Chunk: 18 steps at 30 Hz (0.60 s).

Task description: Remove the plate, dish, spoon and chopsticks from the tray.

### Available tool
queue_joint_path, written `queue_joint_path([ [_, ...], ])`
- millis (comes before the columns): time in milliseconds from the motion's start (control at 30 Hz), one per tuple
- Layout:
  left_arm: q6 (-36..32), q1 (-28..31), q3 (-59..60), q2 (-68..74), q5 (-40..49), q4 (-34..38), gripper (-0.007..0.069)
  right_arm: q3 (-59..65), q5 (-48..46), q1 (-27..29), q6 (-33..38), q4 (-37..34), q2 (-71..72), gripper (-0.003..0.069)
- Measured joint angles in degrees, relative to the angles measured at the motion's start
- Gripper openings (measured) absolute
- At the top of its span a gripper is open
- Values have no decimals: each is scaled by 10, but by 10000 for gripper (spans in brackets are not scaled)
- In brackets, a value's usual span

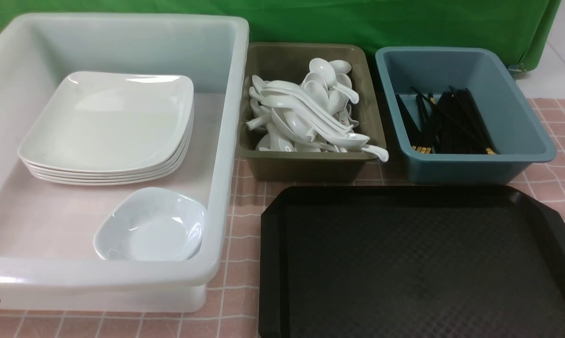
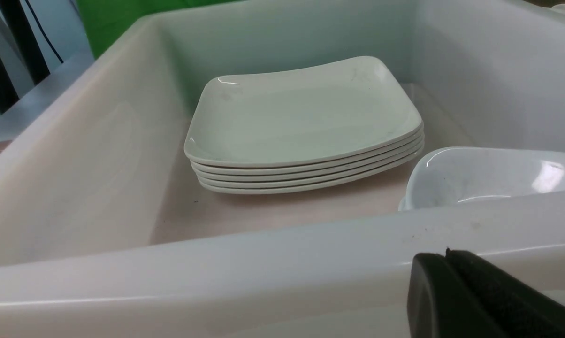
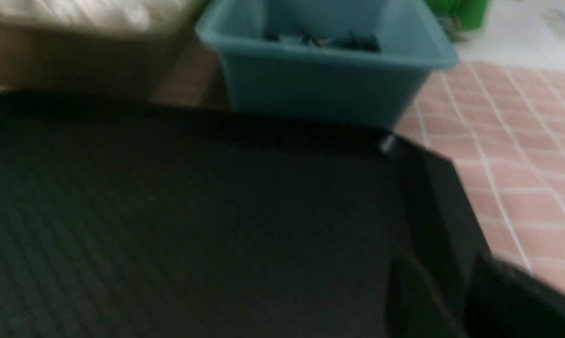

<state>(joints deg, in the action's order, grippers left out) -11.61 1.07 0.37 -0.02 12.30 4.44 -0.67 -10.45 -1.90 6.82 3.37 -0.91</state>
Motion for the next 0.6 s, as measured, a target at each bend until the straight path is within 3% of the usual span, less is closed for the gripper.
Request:
queue_joint_path([
  [600,0,0,0,0,0,0,4,0,-2,5,-2,-1,0,240],
])
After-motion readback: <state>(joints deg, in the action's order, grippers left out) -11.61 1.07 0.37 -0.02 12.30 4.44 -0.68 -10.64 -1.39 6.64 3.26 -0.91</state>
